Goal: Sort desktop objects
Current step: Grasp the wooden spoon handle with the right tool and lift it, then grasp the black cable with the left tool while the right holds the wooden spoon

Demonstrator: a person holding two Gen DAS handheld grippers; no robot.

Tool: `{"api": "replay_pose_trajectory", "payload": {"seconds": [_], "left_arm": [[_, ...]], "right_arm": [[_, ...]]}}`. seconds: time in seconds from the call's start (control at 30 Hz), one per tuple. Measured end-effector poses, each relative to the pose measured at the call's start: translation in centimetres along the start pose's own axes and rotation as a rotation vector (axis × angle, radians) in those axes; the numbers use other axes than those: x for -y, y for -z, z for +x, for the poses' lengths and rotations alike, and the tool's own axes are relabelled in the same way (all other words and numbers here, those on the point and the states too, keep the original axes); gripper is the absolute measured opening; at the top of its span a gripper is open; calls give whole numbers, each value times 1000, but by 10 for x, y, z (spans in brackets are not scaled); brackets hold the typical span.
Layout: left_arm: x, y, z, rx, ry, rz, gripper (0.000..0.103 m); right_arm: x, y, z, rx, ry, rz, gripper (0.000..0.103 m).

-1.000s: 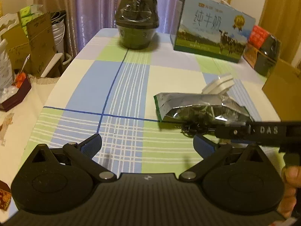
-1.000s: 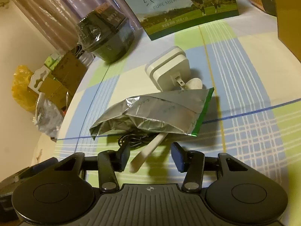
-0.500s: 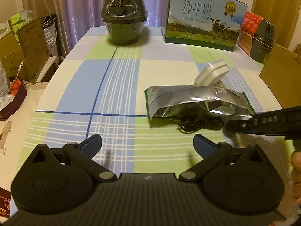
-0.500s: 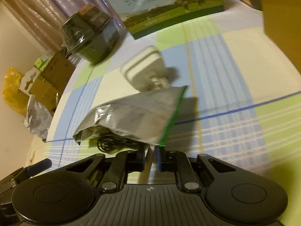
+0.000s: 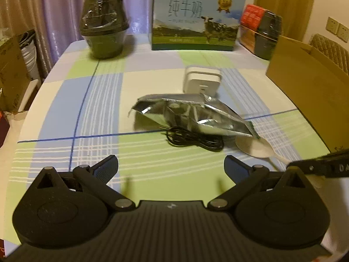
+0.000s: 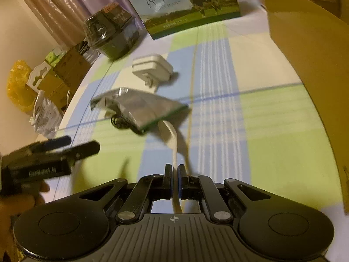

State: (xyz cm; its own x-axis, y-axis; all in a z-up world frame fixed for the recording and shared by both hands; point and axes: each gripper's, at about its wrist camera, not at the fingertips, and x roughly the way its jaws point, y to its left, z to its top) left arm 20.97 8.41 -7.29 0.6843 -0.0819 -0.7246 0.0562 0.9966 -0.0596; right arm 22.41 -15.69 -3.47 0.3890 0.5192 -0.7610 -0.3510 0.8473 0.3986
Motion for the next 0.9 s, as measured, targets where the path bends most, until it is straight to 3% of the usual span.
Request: {"api": "replay_pose_trajectory", "payload": {"seconds": [0.27,0.37,0.4,0.43,0.5,0.73,0.9], "left_arm": [[10,4,11,-7,34,1,101],[13,2,23,-10,54,-44,100],[15,1,27,-11,58,-51,100],[18,1,30,-10,62,-48,99],[26,-2,38,-7,62,-21,98],[37,-7,64,-9,56,7,97],[35,-14,76,-3,30,-36,97]], "right_arm": [[21,-4,-7,37,69,55,1],[22,-6,-4,39,83,58,7],[22,-7,-3,44,90,56,24],[22,-8,-2,49,97,54,49],[20,-11,-3,77,111,40,65],[21,-21,-4,114,166,-16,66],[23,-23,1,92,178,-40,68]]}}
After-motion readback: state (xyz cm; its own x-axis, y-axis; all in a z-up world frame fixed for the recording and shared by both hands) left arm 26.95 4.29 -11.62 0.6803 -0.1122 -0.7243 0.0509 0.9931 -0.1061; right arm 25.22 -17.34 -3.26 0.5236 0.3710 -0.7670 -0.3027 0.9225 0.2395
